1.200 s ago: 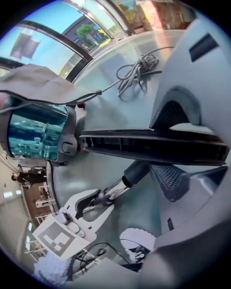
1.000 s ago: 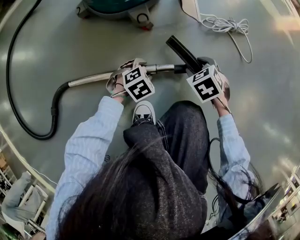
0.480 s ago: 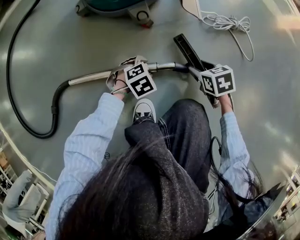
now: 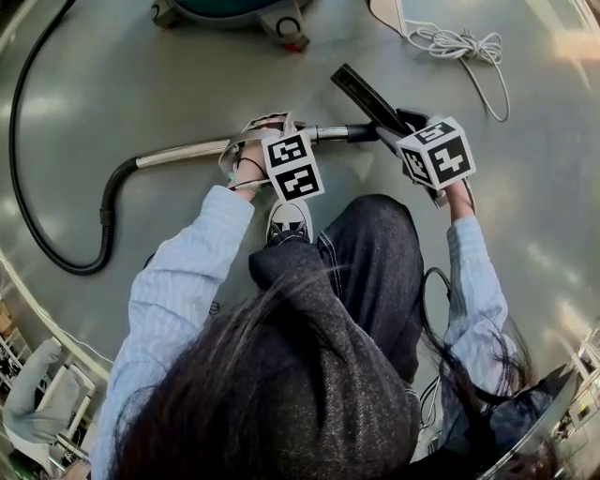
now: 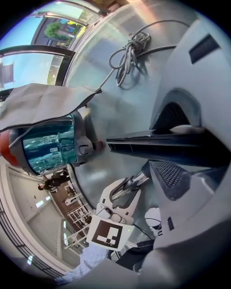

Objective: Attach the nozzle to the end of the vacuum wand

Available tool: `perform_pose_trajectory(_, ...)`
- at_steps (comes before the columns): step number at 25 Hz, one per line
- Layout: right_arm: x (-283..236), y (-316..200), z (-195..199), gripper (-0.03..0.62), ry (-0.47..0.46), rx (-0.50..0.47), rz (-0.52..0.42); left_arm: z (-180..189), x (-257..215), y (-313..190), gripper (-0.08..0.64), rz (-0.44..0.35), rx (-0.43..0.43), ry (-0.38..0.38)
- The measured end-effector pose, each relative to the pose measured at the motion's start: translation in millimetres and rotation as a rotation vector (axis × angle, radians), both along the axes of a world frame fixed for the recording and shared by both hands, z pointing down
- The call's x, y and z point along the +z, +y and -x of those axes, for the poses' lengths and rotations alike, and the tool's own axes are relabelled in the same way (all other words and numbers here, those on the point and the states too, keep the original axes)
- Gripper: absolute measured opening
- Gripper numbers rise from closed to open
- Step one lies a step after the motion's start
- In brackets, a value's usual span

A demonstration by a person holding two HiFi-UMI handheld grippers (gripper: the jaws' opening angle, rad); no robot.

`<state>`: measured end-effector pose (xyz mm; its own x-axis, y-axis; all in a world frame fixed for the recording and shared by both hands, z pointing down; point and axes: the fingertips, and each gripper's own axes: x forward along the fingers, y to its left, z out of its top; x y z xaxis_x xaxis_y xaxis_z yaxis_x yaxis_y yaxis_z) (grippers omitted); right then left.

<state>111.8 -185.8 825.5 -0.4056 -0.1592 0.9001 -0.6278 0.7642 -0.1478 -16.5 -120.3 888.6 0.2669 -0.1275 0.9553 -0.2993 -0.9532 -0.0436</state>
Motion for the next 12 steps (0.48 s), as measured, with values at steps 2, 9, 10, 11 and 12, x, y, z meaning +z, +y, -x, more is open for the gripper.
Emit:
perform_pose_trajectory(2, -3.7, -2.5, 6.9, 0.219, 0.011, 0.016, 0.01, -11.0, -7.8, -5.8, 0.189, -0.022, -0.022, 0.04)
perform_pose_trajectory(9, -0.6, -0.1, 20.4, 0.221, -0.007, 0.053, 0.046, -29.9, -12.1, -11.5, 0.176, 0.055, -0.055, 0.133)
perform_pose_trajectory(10, 1.0, 0.6, 19.5, 0.221, -0.009, 0.051, 0.046, -29.2, -11.0, -11.3, 0.176, 0.052, -0.062, 0.144)
perform_pose_trajectory(11, 2.2, 1.3, 18.8, 0.221, -0.01, 0.047, 0.044, -27.7, -10.8, -11.7, 0.179, 0.041, -0.072, 0.151)
perform_pose_trajectory(12, 2.4, 2.0, 18.6, 0.221, -0.012, 0.039, 0.041, -25.1, -11.9, -12.2, 0.181, 0.026, -0.082, 0.15)
